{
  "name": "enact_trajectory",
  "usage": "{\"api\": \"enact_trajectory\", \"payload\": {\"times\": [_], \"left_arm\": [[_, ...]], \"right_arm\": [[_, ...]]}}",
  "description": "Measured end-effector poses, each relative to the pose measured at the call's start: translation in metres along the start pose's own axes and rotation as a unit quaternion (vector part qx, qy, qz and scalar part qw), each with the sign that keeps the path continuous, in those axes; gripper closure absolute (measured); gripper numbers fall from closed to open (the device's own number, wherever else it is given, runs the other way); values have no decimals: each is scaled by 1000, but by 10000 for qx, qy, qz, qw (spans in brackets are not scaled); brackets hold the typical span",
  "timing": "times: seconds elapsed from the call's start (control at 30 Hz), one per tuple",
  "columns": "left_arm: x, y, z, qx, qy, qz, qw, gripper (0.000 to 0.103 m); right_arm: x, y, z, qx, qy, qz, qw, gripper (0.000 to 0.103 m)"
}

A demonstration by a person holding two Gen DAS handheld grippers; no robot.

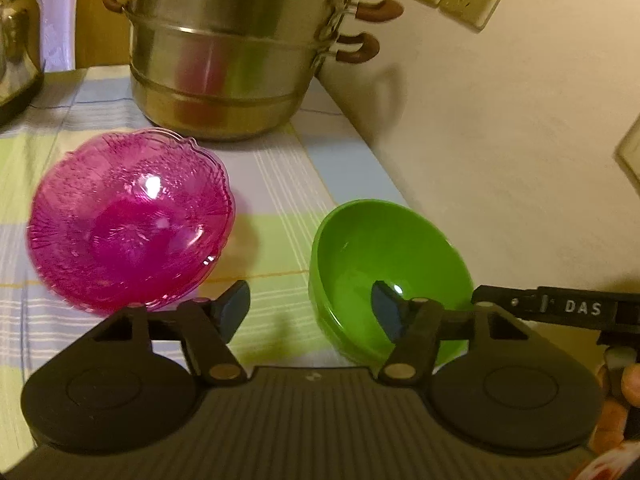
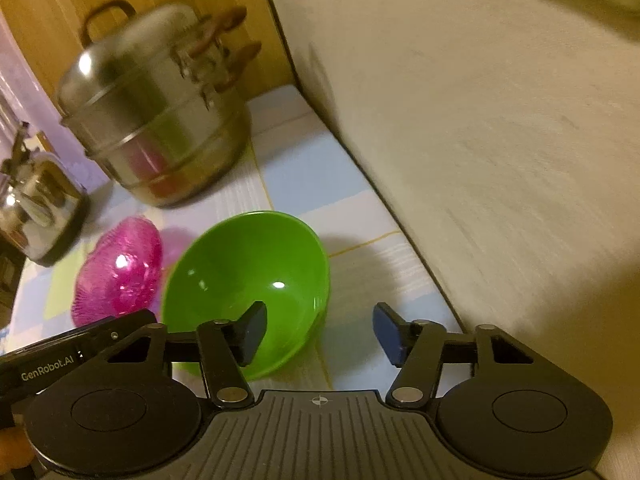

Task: Organize plates and bowls
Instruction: 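Close the right tool on the large green bowl rim while the left tool grips it too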

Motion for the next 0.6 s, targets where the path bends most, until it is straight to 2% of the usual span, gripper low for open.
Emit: {"api": "enact_trajectory", "payload": {"times": [0.1,0.33,0.4,0.6], "left_arm": [[10,0,-2,-16,-40,58,10000,52],[30,0,-5,146,-239,73,9996,72],[34,0,-6,171,-277,80,9994,78],[41,-1,-6,189,-419,161,9988,86]], "right_arm": [[20,0,-5,-52,-243,55,9997,56],[48,4,-9,-36,-559,67,9984,60],[54,5,-9,27,-636,50,9980,67],[67,3,-8,48,-849,-22,9964,85]]}}
Point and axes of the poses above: each gripper's, at about its wrist camera, not at the fingertips, and x roughly the way its jaws point, y to its right, z to its underside, the point moved 6 cm from there along x, roughly the way its jaws point, and after that the axes turned 5 degrees about -x, right-handed, at the moved point
